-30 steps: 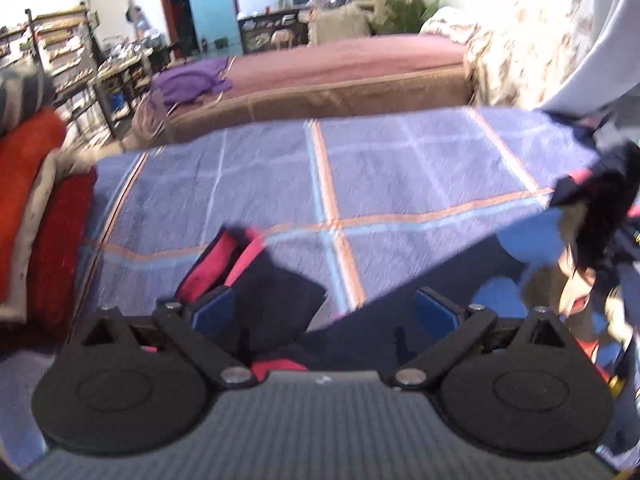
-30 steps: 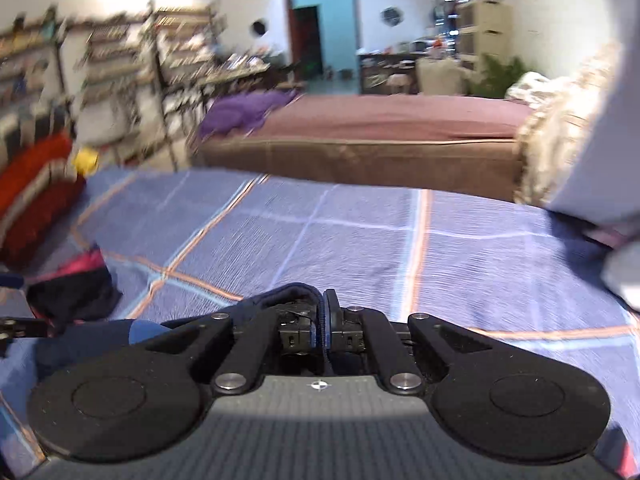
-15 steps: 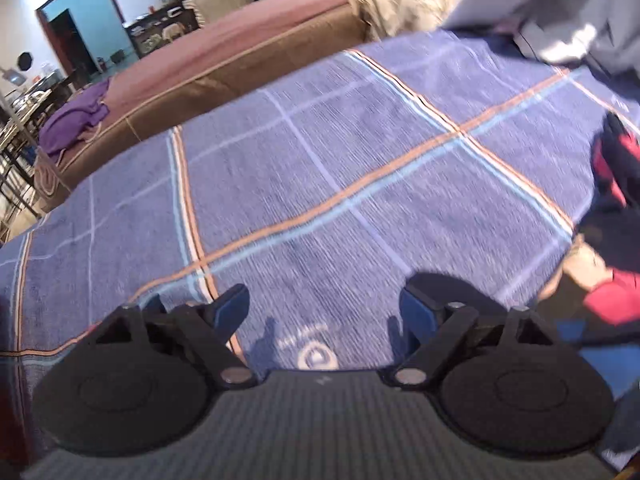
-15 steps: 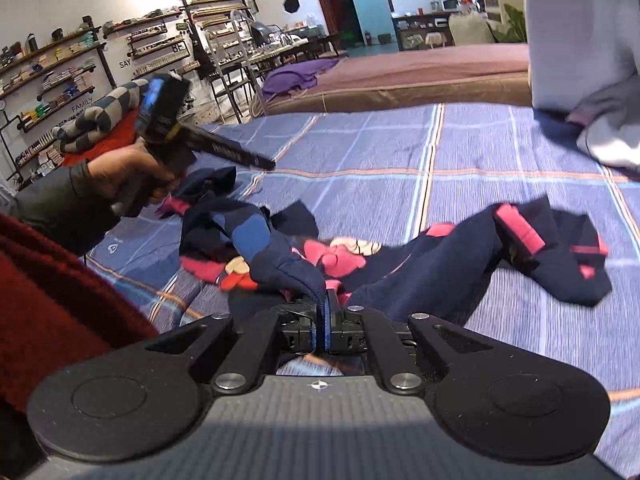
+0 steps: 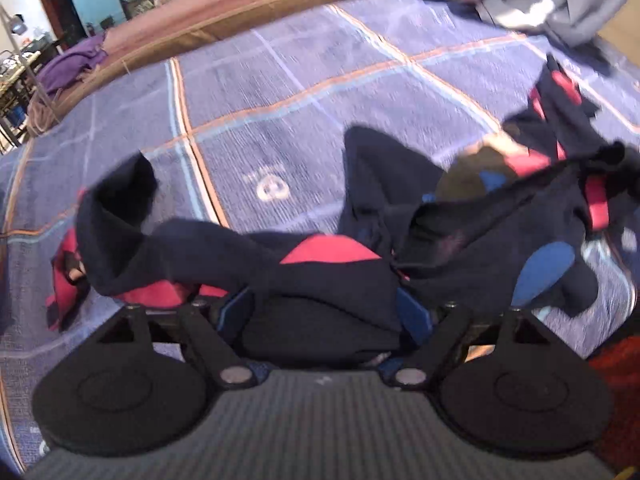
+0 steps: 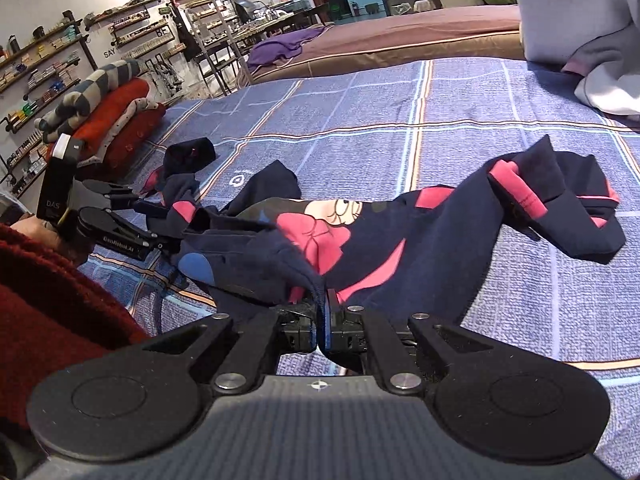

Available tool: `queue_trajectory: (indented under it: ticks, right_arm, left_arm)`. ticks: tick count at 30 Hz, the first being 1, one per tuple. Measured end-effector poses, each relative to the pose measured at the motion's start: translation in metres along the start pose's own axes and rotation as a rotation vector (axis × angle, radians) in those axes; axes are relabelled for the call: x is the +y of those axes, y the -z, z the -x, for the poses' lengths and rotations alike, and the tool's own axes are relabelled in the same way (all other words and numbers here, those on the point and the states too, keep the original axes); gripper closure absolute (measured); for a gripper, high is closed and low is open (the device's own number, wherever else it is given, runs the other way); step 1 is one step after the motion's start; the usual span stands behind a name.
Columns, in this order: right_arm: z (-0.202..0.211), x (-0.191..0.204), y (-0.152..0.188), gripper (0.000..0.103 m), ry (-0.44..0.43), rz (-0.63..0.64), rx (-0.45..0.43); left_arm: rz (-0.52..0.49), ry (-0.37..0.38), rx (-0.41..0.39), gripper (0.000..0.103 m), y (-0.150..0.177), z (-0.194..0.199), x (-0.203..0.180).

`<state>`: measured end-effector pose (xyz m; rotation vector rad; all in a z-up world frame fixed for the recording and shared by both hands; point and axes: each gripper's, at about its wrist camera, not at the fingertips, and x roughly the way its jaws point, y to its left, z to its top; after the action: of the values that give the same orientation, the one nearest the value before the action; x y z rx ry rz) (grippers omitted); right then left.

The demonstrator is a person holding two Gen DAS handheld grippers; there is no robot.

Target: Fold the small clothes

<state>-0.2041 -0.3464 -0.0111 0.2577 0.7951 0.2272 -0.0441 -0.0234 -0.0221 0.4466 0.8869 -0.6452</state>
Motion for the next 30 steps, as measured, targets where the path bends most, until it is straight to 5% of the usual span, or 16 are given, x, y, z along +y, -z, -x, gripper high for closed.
queue_trajectory:
  ticks: [5, 14, 19, 27, 29, 30]
  right_arm:
    - [0.003, 0.003, 0.007, 0.098, 0.003, 0.002, 0.001]
    - [0.007, 0.000, 0.012, 0.097, 0.024, -0.035, -0.003]
    - [0.004, -0.003, 0.012, 0.097, 0.022, -0.043, 0.006]
    - [0.005, -0.001, 0.015, 0.097, 0.015, -0.049, 0.003]
    - [0.005, -0.002, 0.016, 0.097, 0.012, -0.053, 0.003]
    - [0.005, -0.002, 0.017, 0.097, 0.011, -0.052, 0.003]
  left_arm:
    - [-0.001, -0.036, -0.080, 0.024, -0.037, 0.006, 0.006]
    - [-0.156, 0.062, -0.014, 0.027, -0.042, -0.011, -0.045]
    - [-0.129, 0.058, 0.024, 0.058, -0.033, -0.024, -0.044]
    - [-0.104, 0.065, 0.041, 0.060, -0.043, -0.036, -0.038]
    - [-0.123, 0.052, 0.062, 0.095, -0.041, -0.044, -0.041]
    - [-0.125, 0.039, 0.071, 0.097, -0.040, -0.047, -0.042]
